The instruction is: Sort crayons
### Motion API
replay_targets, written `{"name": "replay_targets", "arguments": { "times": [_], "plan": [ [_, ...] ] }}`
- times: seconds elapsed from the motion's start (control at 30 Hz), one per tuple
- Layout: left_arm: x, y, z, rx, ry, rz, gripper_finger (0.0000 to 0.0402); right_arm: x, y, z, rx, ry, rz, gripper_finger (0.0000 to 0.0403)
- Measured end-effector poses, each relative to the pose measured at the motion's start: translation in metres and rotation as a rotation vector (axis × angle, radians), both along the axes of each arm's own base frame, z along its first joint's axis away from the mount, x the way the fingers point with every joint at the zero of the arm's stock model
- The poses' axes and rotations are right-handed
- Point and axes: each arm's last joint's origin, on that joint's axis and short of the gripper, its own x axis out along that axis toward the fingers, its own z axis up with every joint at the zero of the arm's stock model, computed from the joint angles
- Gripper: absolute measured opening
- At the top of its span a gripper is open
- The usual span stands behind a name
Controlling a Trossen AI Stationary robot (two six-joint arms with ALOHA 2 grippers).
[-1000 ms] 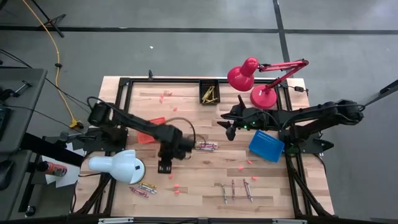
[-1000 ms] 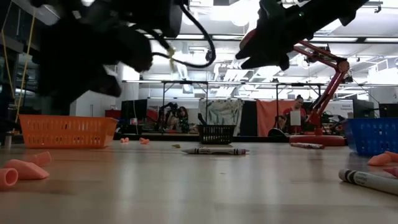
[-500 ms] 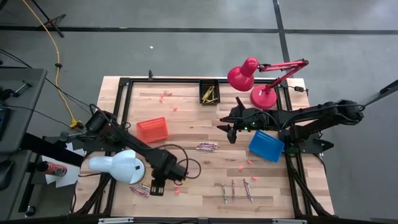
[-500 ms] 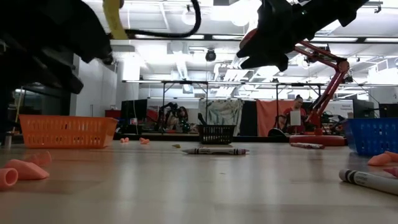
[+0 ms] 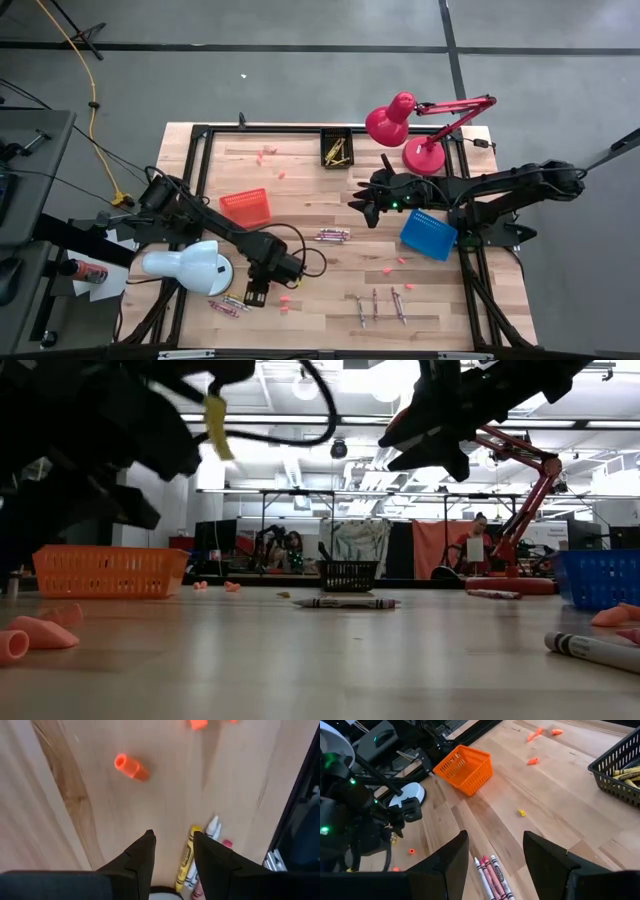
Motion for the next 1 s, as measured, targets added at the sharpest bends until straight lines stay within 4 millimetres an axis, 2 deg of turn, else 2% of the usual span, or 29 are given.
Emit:
{"name": "replay_targets", "arguments": {
  "times": [0.13,0.43,0.57,1.0],
  "plan": [
    [-0.003,-0.001,-0.004,-0.035,0.055,0.061,0.0119,0.000,0.000,0.000,0.000,0.000,0.000,0.0181],
    [-0.019,-0.028,-0.005,0.026,0.076,0.083,0.0119,0.000,0.000,0.000,-0.003,0.001,0.001,0.0181],
    [-0.022,-0.035,-0.006,0.079,0.038,0.079,0.0119,0.000,0.000,0.000,-0.010,0.002,0.005,0.0181],
    [-0.025,-0.048,-0.006,0.092,-0.008,0.096,0.0119,0.000,0.000,0.000,-0.020,0.003,0.009,0.0181]
  ]
}}
